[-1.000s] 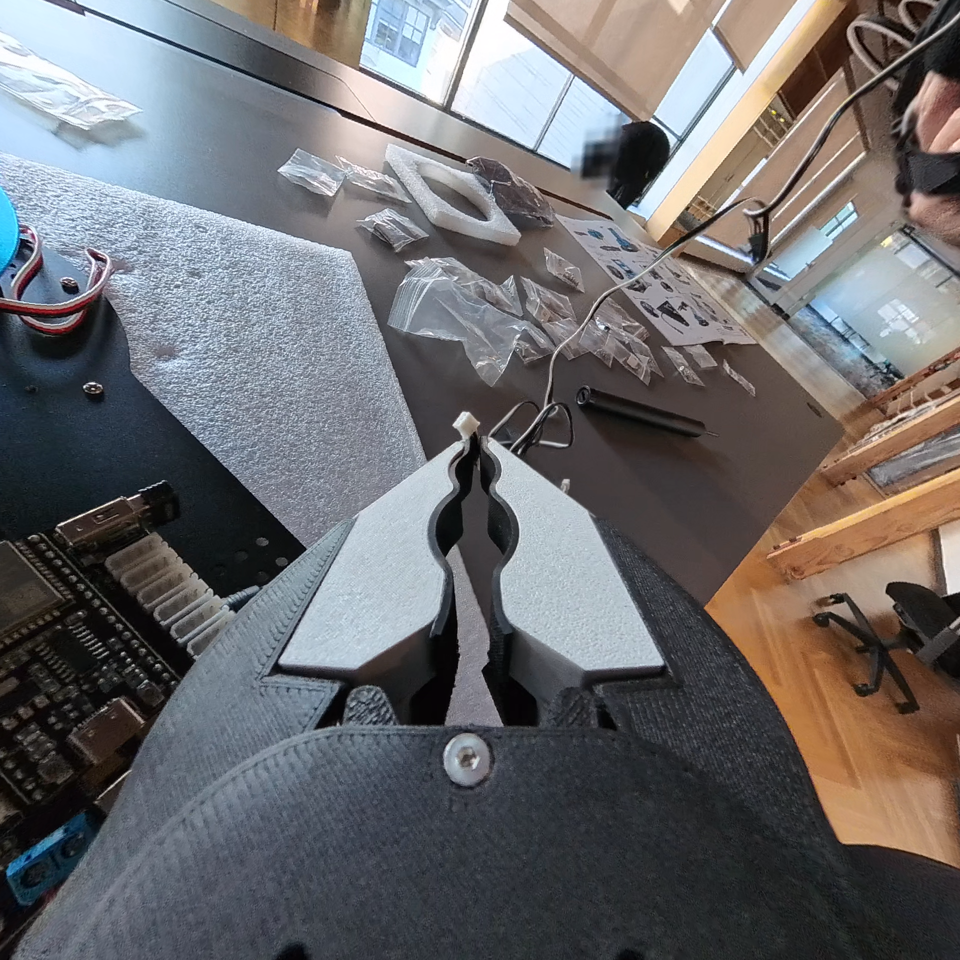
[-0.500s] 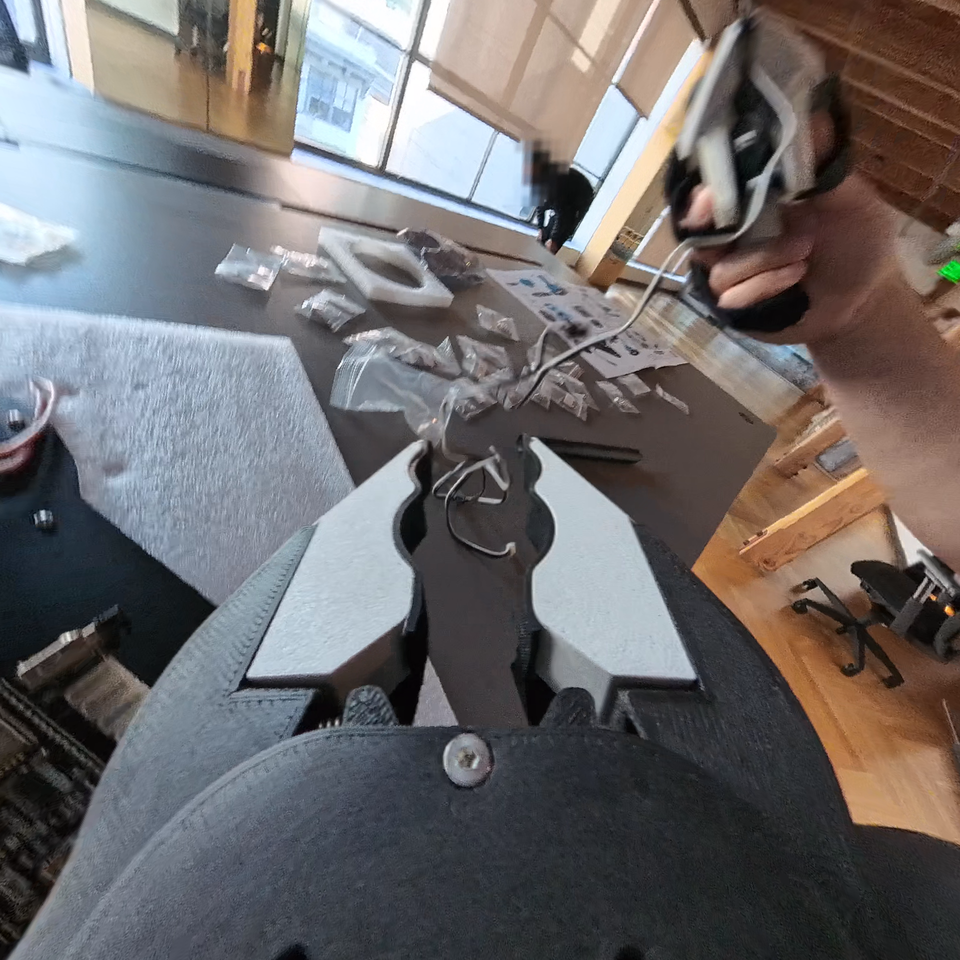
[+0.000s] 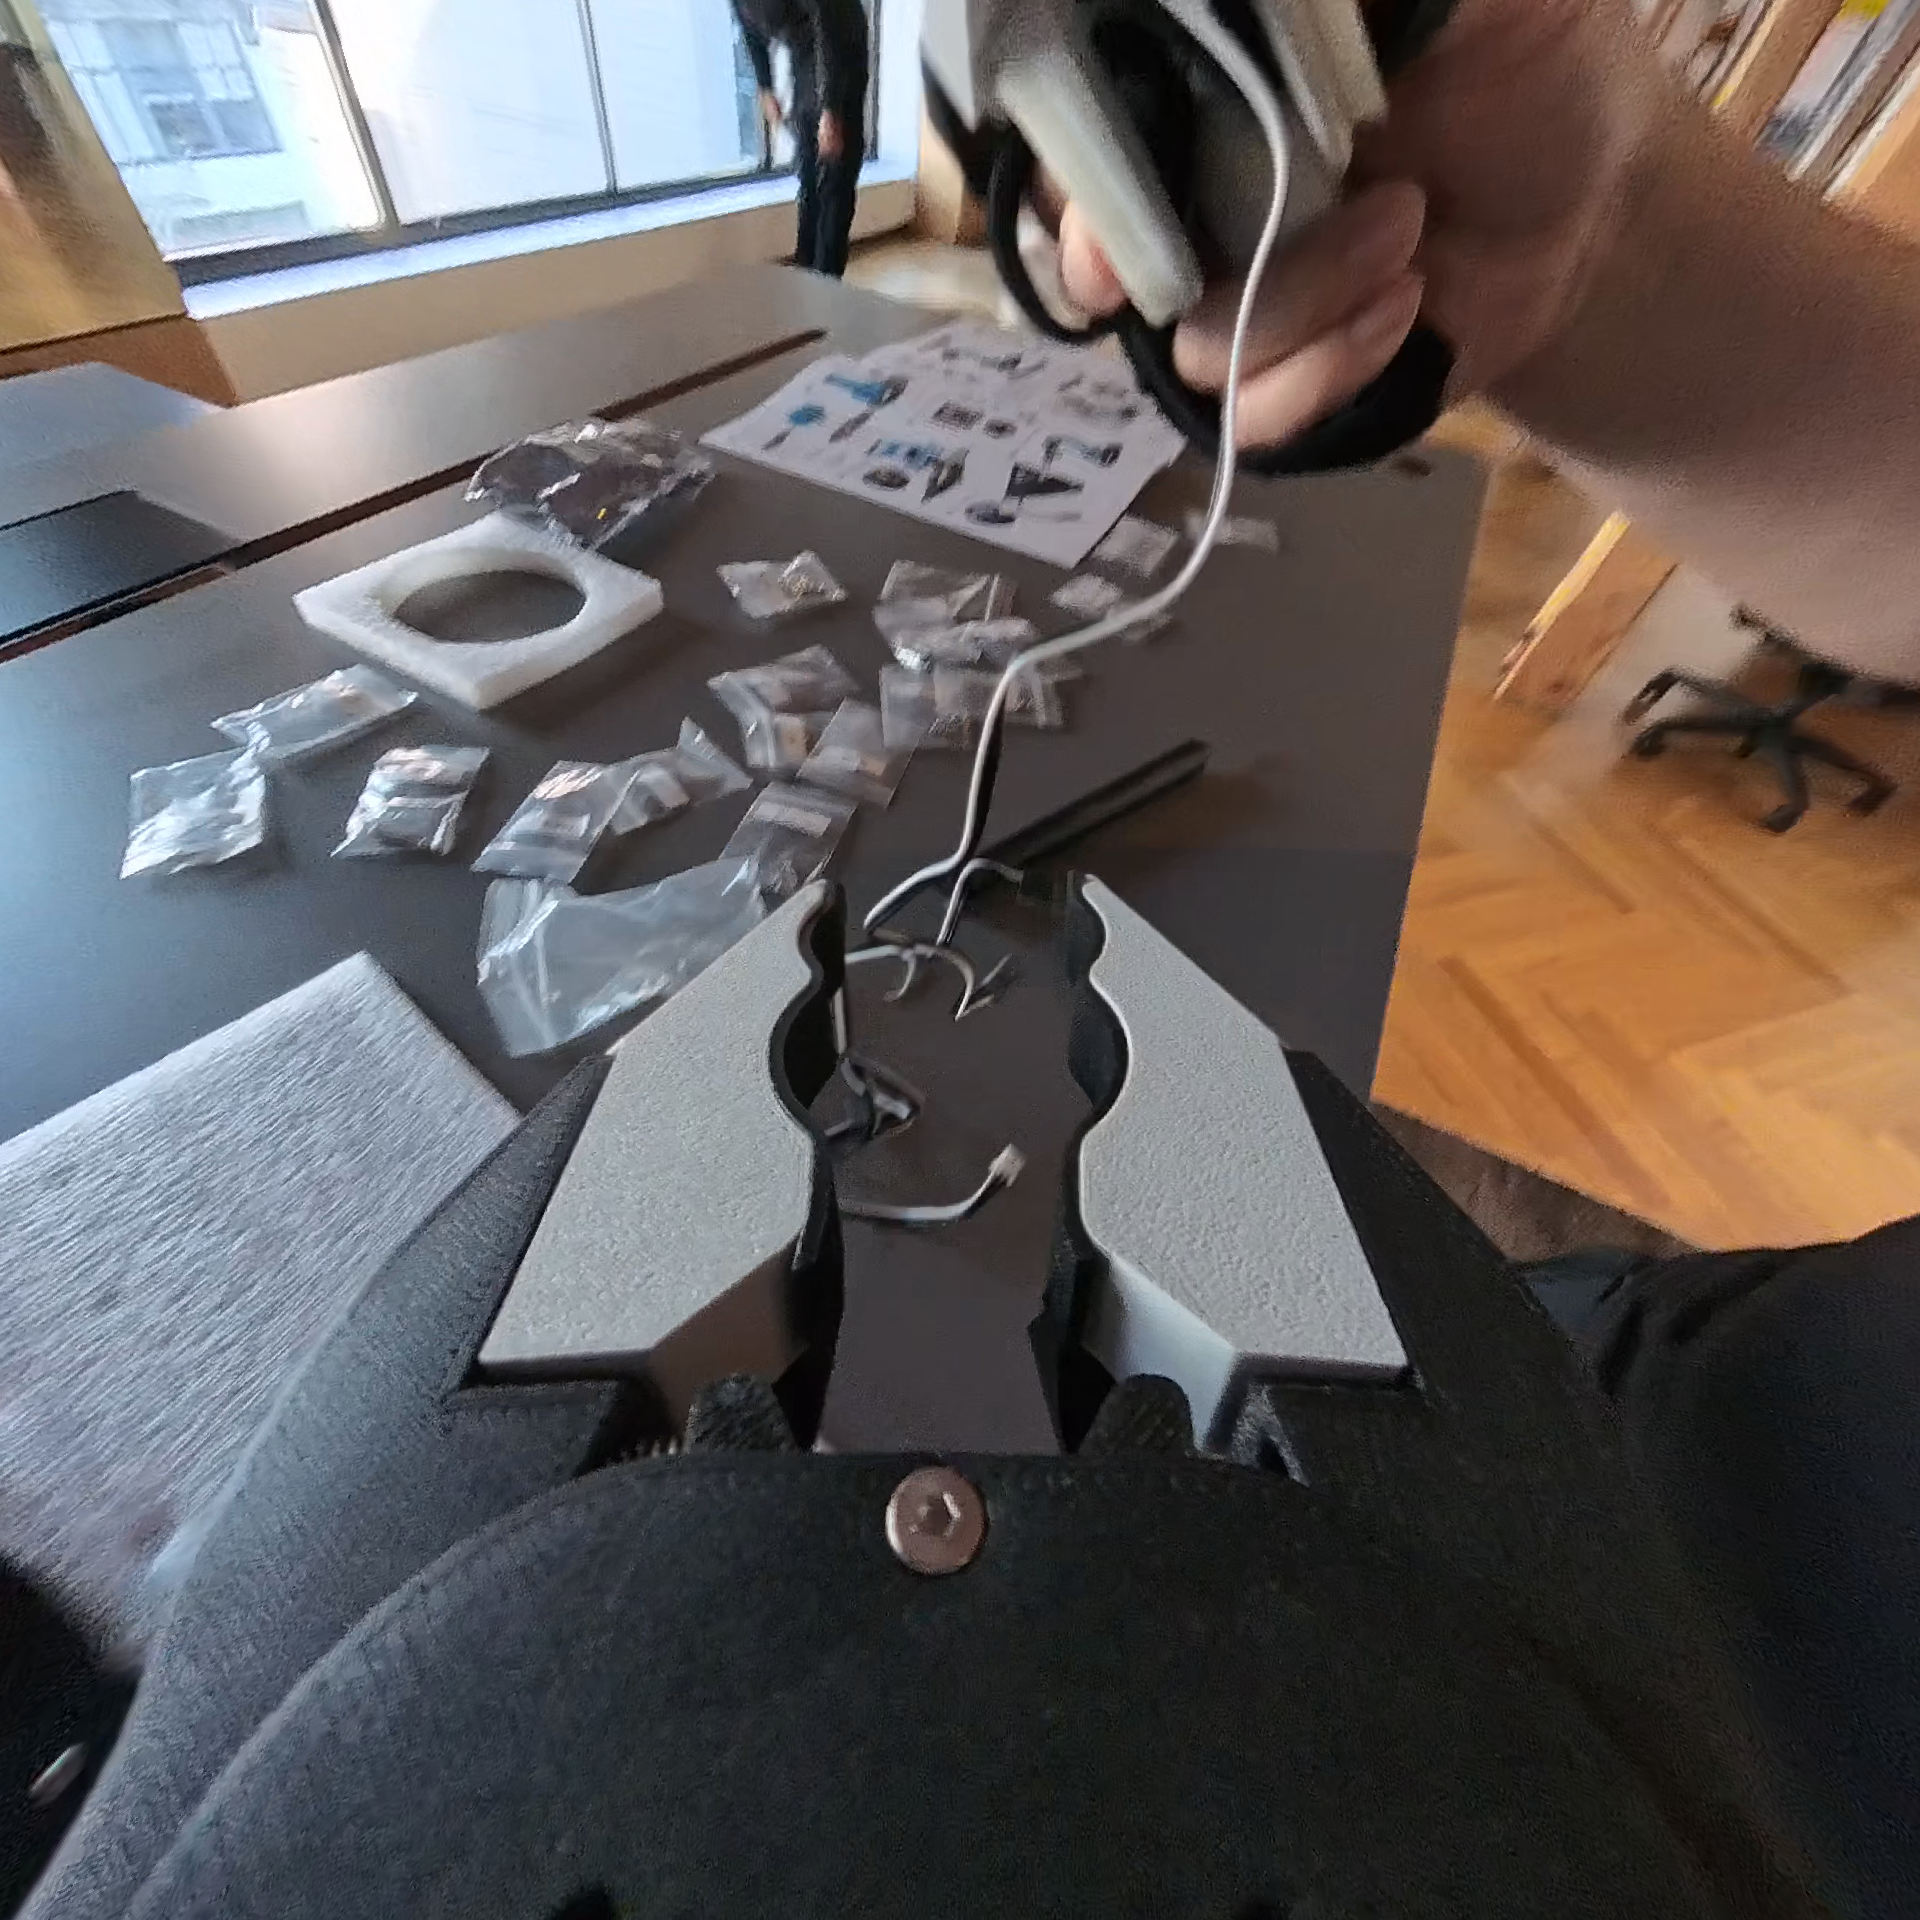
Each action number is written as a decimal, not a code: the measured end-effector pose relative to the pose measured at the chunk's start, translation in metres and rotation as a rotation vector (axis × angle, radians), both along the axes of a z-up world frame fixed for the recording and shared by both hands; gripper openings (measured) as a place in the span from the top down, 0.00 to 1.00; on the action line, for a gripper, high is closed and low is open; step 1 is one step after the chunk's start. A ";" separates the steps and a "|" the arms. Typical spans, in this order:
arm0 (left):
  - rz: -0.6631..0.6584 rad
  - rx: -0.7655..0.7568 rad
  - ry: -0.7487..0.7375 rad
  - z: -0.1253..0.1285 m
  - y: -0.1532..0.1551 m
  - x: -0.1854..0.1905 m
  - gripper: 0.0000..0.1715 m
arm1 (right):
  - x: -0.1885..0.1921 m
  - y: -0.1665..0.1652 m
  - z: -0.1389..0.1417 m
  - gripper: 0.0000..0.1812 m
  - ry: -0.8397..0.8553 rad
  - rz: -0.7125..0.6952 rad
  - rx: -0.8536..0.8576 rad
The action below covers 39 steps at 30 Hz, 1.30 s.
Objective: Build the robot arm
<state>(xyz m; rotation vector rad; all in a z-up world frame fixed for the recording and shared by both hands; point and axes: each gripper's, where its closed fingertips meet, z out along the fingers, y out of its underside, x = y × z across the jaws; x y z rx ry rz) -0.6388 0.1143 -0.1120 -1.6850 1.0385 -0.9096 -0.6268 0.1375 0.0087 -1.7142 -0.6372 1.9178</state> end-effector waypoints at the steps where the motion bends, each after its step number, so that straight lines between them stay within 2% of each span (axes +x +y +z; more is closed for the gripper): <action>1: -0.005 -0.005 -0.025 0.002 0.001 0.006 0.78 | 0.000 -0.001 -0.001 1.00 -0.003 0.005 -0.002; 4: -0.003 0.048 -0.015 0.005 0.006 0.022 0.82 | 0.001 -0.001 -0.007 1.00 -0.019 0.011 -0.006; 7: 0.007 0.077 -0.020 0.008 0.010 0.030 1.00 | 0.005 -0.001 -0.016 1.00 -0.040 0.009 0.005; 8: 0.025 0.059 -0.023 0.006 0.013 0.030 1.00 | 0.007 -0.001 -0.018 0.99 -0.044 0.002 0.015; 10: 0.032 -0.009 -0.031 0.002 0.016 0.027 1.00 | 0.017 0.000 -0.026 0.87 -0.070 -0.050 0.069; 13: 0.071 -0.041 -0.077 0.007 0.021 0.018 1.00 | 0.042 0.006 -0.060 0.86 -0.230 -0.265 0.276; 15: 0.081 -0.046 -0.086 0.010 0.021 0.013 1.00 | 0.051 0.010 -0.105 0.86 -0.408 -0.360 0.332; 17: 0.082 -0.048 -0.087 0.013 0.020 0.010 1.00 | 0.044 0.005 -0.146 0.86 -0.509 -0.290 0.262; 19: 0.089 -0.049 -0.072 0.012 0.020 0.006 1.00 | 0.028 0.000 -0.161 0.86 -0.493 -0.209 0.278; 22: 0.089 -0.053 -0.064 0.014 0.017 0.003 1.00 | 0.011 0.005 -0.177 0.84 -0.562 -0.165 0.490; 25: 0.080 -0.055 -0.045 0.014 0.013 0.002 1.00 | -0.002 0.016 -0.204 0.82 -0.732 -0.106 0.705; 28: 0.050 -0.048 0.039 0.007 0.008 0.003 1.00 | -0.017 0.020 -0.217 0.84 -0.808 -0.029 0.803; 29: 0.031 -0.035 0.095 0.002 0.005 0.004 1.00 | -0.023 0.017 -0.216 0.97 -0.786 -0.003 0.810; 30: 0.008 -0.006 0.173 -0.005 0.001 0.004 1.00 | -0.026 0.016 -0.215 1.00 -0.769 0.007 0.807; 35: -0.110 0.279 0.581 -0.037 -0.024 -0.003 1.00 | -0.025 0.002 -0.216 1.00 -0.679 0.029 0.721; 39: -0.111 0.391 0.640 -0.038 -0.034 0.004 1.00 | -0.021 -0.006 -0.204 1.00 -0.608 0.016 0.731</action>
